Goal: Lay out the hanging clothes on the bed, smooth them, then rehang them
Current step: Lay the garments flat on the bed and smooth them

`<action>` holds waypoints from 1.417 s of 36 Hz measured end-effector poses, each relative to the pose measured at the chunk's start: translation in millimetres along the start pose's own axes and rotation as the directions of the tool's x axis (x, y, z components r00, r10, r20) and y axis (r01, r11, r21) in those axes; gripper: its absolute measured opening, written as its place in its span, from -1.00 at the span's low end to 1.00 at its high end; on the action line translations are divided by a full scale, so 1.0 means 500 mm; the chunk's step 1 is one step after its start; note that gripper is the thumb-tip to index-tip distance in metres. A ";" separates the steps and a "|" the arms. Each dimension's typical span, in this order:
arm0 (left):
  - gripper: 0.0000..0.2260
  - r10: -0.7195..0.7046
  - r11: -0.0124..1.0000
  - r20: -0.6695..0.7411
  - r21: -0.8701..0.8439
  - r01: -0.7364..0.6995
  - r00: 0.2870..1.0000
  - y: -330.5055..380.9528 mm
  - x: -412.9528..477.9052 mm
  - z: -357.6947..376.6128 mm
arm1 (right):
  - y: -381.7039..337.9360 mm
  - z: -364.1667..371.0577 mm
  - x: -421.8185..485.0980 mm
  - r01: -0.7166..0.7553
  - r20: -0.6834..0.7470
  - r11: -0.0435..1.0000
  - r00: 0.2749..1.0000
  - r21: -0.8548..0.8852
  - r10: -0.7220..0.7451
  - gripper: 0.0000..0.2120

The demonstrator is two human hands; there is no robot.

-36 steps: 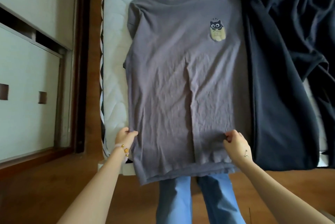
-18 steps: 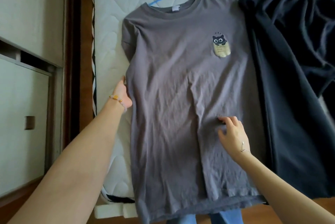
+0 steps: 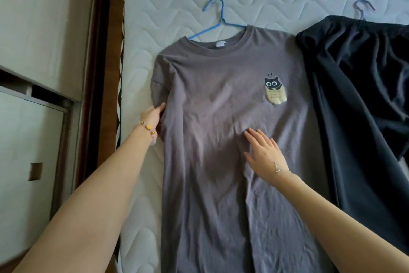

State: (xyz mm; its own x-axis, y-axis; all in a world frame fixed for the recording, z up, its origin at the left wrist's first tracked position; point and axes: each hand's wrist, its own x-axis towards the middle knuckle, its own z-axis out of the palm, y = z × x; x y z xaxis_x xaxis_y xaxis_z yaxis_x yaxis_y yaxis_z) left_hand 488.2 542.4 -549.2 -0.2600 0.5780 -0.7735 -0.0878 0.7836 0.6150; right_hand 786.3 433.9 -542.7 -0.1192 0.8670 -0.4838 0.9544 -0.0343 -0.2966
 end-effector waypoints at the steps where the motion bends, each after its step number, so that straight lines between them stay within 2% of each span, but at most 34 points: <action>1: -0.73 0.043 0.999 -0.077 0.035 -0.041 0.996 -0.001 0.034 -0.012 | -0.001 -0.001 0.005 0.007 -0.004 1.000 1.000 -0.012 -0.007 -0.42; 4: -0.50 0.090 0.995 -0.206 0.055 -0.081 0.974 -0.009 0.083 -0.055 | -0.005 -0.003 0.017 0.043 -0.037 0.999 0.998 -0.005 -0.043 -0.45; 5: -0.48 0.109 0.993 -0.239 0.062 -0.097 0.965 0.002 0.074 -0.062 | -0.006 -0.003 0.022 0.058 -0.040 0.998 0.998 -0.005 -0.058 -0.45; 9: -0.60 0.213 0.968 -0.313 0.198 -0.156 0.925 0.044 0.043 -0.103 | -0.016 -0.001 0.055 0.116 -0.069 0.993 0.991 0.017 -0.114 -0.49; 14: -0.73 0.441 0.821 -0.226 0.491 -0.289 0.868 0.104 -0.021 -0.109 | -0.061 0.001 0.114 0.215 -0.175 0.975 0.964 0.061 -0.202 -0.58; 19: -0.76 0.504 0.684 -0.111 0.657 -0.318 0.856 0.141 -0.016 -0.136 | -0.165 -0.028 0.203 0.322 -0.136 0.943 0.941 0.081 -0.309 -0.56; 22: -0.78 0.505 0.654 -0.062 0.679 -0.335 0.861 0.144 -0.010 -0.144 | -0.235 -0.051 0.269 0.361 -0.073 0.928 0.932 0.088 -0.355 -0.53; 30: -0.82 0.473 0.713 -0.031 0.601 -0.362 0.880 0.098 0.034 -0.168 | -0.387 -0.102 0.417 0.484 -0.052 0.869 0.875 0.105 -0.481 -0.53; 35: -0.70 0.282 0.868 0.072 0.405 -0.286 0.957 0.054 0.024 -0.191 | -0.466 -0.101 0.472 0.578 0.002 0.814 0.815 0.060 -0.579 -0.51; 37: -0.63 0.222 0.900 0.113 0.359 -0.248 0.968 0.036 0.012 -0.203 | -0.489 -0.094 0.481 0.628 0.040 0.777 0.776 0.035 -0.629 -0.52; 39: -0.58 0.201 0.892 0.136 0.384 -0.239 0.970 0.015 0.001 -0.221 | -0.508 -0.088 0.482 0.680 0.095 0.733 0.731 -0.008 -0.676 -0.55; 41: -0.61 0.254 0.834 0.121 0.476 -0.280 0.960 -0.009 -0.015 -0.233 | -0.518 -0.084 0.479 0.712 0.156 0.697 0.700 -0.083 -0.697 -0.61; 43: -0.78 0.415 0.716 0.082 0.585 -0.380 0.906 -0.037 -0.035 -0.229 | -0.516 -0.086 0.473 0.743 0.201 0.645 0.669 -0.177 -0.716 -0.66; 46: -0.89 0.704 0.397 0.080 0.780 -0.485 0.706 -0.078 -0.070 -0.204 | -0.482 -0.096 0.457 0.823 0.101 0.528 0.555 -0.208 -0.825 -0.75; 48: -0.84 0.801 0.209 0.133 0.851 -0.481 0.583 -0.098 -0.095 -0.179 | -0.440 -0.107 0.442 0.850 -0.027 0.488 0.493 -0.200 -0.870 -0.85; 51: -0.71 0.852 0.060 0.223 0.858 -0.510 0.474 -0.124 -0.131 -0.126 | -0.357 -0.129 0.412 0.852 -0.105 0.454 0.443 -0.262 -0.890 -0.90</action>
State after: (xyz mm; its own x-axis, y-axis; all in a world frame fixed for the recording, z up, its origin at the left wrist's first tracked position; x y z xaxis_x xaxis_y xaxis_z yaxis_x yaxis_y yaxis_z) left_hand 449.9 441.6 -526.8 0.0161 0.9923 0.1229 0.9525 -0.0526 0.3000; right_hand 608.9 650.9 -536.3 -0.8740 0.4665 0.1359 0.4037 0.8528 -0.3312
